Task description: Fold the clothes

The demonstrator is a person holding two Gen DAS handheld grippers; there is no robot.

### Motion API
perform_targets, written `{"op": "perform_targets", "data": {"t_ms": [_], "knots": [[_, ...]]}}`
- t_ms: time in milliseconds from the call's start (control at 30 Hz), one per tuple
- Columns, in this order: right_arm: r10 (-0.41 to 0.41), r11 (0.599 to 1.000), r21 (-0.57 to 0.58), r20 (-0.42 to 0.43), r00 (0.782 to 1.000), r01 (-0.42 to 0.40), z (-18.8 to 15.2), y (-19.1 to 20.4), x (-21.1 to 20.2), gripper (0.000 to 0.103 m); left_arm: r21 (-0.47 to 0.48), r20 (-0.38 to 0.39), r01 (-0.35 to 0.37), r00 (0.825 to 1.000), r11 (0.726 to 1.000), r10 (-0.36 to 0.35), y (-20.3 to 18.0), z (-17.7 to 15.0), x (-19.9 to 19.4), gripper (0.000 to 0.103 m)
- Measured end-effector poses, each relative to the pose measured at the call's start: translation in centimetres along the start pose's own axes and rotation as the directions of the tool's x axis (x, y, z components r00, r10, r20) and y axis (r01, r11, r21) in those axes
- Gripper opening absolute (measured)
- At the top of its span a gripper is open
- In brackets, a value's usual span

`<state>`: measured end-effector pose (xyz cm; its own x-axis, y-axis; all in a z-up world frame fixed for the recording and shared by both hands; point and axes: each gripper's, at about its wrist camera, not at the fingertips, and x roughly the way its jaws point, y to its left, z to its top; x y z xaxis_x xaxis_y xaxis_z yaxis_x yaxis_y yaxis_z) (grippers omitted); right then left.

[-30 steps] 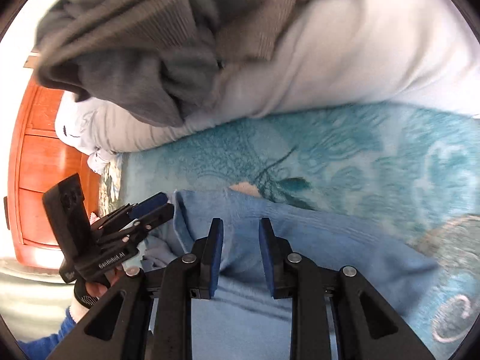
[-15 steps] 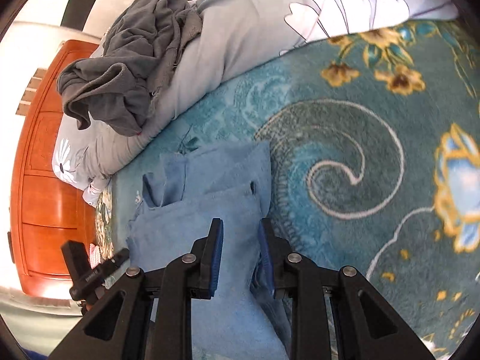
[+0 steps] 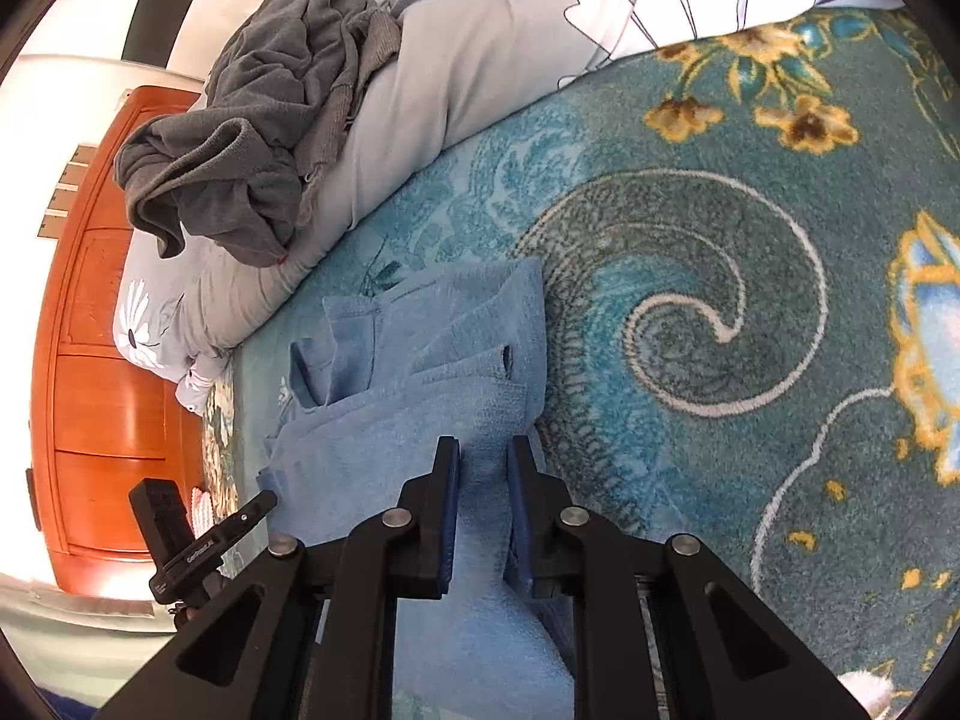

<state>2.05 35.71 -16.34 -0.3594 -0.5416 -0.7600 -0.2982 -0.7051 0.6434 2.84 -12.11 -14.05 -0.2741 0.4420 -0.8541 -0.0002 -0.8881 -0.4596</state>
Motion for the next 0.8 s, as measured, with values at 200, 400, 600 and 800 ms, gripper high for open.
{"op": "perform_targets", "data": {"t_ms": [200, 400, 600, 800], "knots": [[-0.009, 0.999, 0.032, 0.008, 1.0, 0.008, -0.4, -0.5, -0.1, 0.017, -0.002, -0.004, 0.0, 1.0, 1.0, 0.0, 0.1, 0.1, 0.4, 0.031], [0.0, 0.999, 0.034, 0.018, 1.0, -0.001, -0.7, -0.6, 0.0, 0.017, 0.016, 0.01, -0.01, 1.0, 1.0, 0.01, -0.2, 0.1, 0.2, 0.031], [0.054, 0.998, -0.022, 0.018, 0.998, -0.053, -0.6, 0.8, -0.2, 0.011, 0.056, 0.024, -0.041, 0.999, 0.998, 0.039, -0.6, 0.1, -0.1, 0.017], [0.03, 0.997, -0.077, 0.011, 0.999, -0.029, -0.9, 2.0, -0.3, 0.003, 0.097, 0.061, -0.078, 0.995, 0.992, 0.072, -1.6, -0.2, -0.8, 0.01]]}}
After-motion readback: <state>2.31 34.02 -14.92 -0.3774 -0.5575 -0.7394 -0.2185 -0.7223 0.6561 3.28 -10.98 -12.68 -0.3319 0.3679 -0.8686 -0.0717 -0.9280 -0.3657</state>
